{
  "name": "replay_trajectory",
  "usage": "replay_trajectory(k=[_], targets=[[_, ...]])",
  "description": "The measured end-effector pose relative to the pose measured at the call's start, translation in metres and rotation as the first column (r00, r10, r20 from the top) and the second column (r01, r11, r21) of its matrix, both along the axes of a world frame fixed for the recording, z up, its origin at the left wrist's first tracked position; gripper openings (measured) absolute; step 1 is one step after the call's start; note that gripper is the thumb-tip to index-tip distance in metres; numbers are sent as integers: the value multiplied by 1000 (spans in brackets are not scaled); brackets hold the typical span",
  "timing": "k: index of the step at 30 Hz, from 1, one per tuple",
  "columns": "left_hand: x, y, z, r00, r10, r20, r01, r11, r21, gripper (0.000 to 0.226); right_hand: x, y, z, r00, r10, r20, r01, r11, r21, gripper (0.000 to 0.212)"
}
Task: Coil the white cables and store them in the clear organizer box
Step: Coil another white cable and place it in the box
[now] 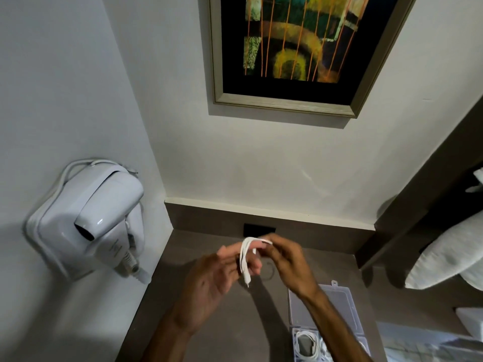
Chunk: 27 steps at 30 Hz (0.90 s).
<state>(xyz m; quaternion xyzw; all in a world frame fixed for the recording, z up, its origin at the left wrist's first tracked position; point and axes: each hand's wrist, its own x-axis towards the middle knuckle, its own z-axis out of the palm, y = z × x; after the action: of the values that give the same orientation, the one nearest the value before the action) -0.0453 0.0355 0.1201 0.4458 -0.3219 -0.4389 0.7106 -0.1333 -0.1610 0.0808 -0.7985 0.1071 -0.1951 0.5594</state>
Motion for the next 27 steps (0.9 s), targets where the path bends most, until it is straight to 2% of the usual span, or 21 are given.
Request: replay_trajectory(k=[2, 5, 7, 8, 9, 10, 11, 13, 15, 16, 18, 19, 23, 25, 27], targets=[[5, -1, 7, 997, 35, -76, -39, 998, -56, 75, -2, 22, -10, 996, 51, -68, -47, 997, 65, 23], [13, -3, 13, 970, 134, -203, -154, 985, -84, 77, -7, 56, -14, 987, 114, -114, -109, 993, 45, 24], [15, -6, 15, 948, 245, -202, -257, 966, -34, 77, -11, 71, -8, 977, 161, -139, -161, 987, 12, 23], [19, -6, 12, 930, 269, -250, -278, 960, -4, 76, -12, 76, -4, 973, 181, -145, -184, 983, -13, 24], [22, -8, 9, 922, 256, -292, -248, 967, 63, 69, -15, 79, 1, 970, 190, -148, -199, 979, -48, 28], [25, -8, 8, 890, 301, -342, -295, 953, 71, 54, -18, 79, 5, 970, 196, -143, -210, 973, -92, 33], [31, -9, 1, 882, 439, -172, -425, 898, 116, 38, -22, 78, 10, 972, 194, -134, -213, 967, -138, 38], [39, -11, -2, 821, 559, 115, -571, 799, 189, 42, -30, 72, 19, 979, 159, -130, -185, 958, -219, 43], [48, -6, -9, 828, 510, 233, -552, 813, 183, 46, -37, 64, 29, 989, 83, -125, -123, 929, -349, 48], [48, -4, -10, 818, 446, 362, -535, 822, 197, 43, -38, 59, 35, 993, 42, -113, -86, 901, -425, 49], [40, -4, -13, 736, 279, 617, -512, 825, 238, 44, -36, 48, 48, 997, -43, -69, -2, 838, -546, 47], [34, -7, -16, 722, 241, 648, -489, 840, 233, 50, -32, 40, 55, 996, -80, -35, 44, 805, -592, 44], [7, -17, -12, 852, 114, 511, -283, 921, 266, 84, -7, 1, 74, 981, -130, 144, 193, 743, -641, 19], [7, -24, 2, 942, 17, 336, -132, 938, 321, 97, 9, -14, 71, 977, -134, 167, 206, 804, -558, 12], [11, -29, 9, 984, -6, 175, -42, 961, 274, 103, 21, -21, 60, 979, -142, 148, 189, 905, -382, 16]])
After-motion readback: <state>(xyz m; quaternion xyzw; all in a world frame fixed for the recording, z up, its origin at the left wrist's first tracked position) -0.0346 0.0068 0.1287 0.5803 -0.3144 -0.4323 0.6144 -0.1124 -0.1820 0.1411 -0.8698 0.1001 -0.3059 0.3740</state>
